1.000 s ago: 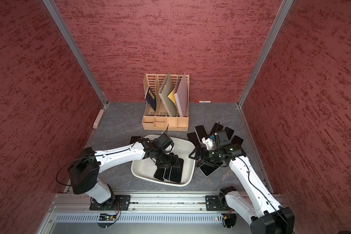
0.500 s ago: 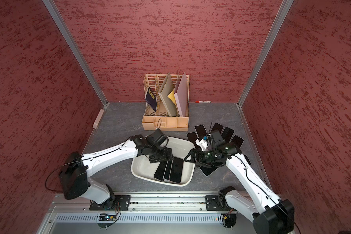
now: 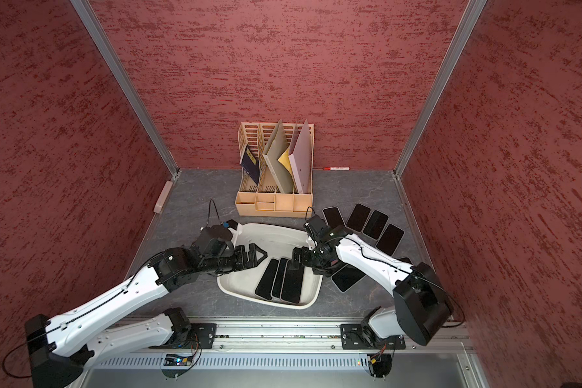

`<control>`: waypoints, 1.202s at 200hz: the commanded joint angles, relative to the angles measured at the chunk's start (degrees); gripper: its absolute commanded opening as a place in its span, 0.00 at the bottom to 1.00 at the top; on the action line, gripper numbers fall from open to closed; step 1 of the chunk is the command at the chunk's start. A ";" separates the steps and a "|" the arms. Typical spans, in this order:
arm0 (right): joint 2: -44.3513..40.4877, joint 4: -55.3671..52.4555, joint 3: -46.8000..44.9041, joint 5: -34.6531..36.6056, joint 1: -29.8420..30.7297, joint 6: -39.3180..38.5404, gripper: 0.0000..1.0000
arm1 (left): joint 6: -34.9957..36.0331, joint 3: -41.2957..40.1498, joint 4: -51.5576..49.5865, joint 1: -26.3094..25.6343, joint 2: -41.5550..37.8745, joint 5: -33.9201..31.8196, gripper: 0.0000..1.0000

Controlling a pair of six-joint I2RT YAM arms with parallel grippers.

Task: Take the phone out of the storage box
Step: Pick up the phone from the storage box.

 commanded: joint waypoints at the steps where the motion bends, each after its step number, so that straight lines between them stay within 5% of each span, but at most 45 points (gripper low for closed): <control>1: 5.07 2.69 3.71 4.04 1.50 1.56 0.99 | 3.28 -0.61 4.11 -0.29 -0.22 0.85 1.00; 138: 18.88 7.44 6.22 3.64 5.16 8.17 0.98 | 10.68 -1.66 2.31 11.76 -1.77 10.48 1.00; 240: 19.86 9.42 7.13 7.53 5.52 5.25 0.82 | 7.67 -4.30 3.33 11.97 -2.27 12.49 1.00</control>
